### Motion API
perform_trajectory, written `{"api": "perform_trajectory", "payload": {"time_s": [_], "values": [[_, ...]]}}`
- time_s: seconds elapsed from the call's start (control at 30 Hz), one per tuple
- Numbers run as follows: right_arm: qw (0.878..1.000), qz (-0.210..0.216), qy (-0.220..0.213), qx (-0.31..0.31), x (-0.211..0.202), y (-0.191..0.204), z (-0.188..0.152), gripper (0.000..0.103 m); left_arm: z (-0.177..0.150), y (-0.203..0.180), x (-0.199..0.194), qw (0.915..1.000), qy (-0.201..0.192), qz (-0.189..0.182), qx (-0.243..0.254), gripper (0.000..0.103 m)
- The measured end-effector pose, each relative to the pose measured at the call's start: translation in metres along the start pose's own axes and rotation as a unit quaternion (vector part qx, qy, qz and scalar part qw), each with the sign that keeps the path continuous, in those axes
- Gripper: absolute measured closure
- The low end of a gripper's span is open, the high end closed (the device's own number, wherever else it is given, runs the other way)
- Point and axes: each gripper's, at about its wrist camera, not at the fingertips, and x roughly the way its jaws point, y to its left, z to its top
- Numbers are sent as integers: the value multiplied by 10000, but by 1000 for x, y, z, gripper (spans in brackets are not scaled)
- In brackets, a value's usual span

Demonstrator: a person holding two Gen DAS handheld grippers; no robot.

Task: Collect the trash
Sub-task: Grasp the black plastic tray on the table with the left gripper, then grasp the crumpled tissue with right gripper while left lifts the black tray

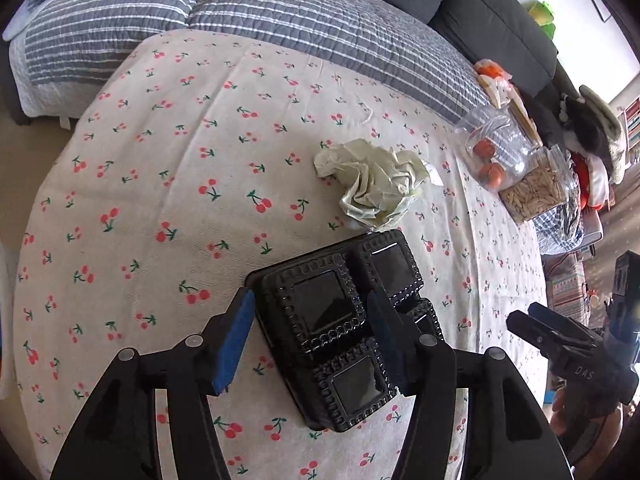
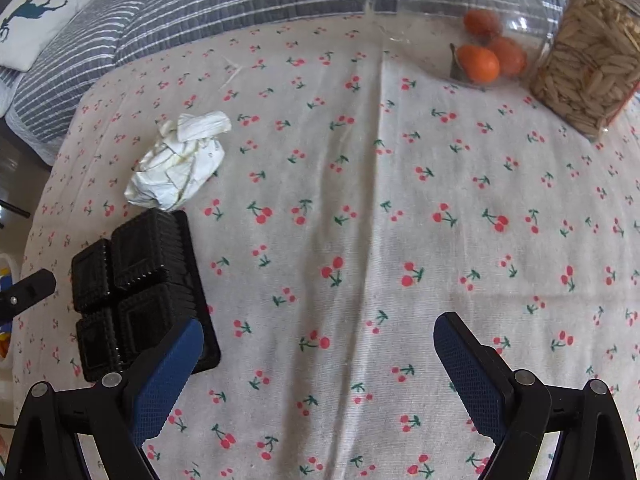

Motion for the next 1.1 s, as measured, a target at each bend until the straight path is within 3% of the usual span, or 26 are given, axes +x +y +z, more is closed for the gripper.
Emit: {"api": "perform_trajectory", "payload": {"time_s": [0.27,0.47,0.73,0.9,1.1], "values": [[9994,-237,-40,248,-9,-41,-8,7,-4,-12,9,9995,-34,168,261,49],[9995,-235,-28,209,-10,-42,-8,7,0,10,-21,9993,-223,255,165,51],[9997,52,-168,-192,7,19,27,7,2,72,-87,9956,-743,572,-77,51],[9963,347,-319,-722,30,77,46,7,-3,121,-115,9923,-898,751,-415,51],[9929,311,-604,-978,60,118,64,7,-9,159,-135,9889,-993,853,-704,51]]}}
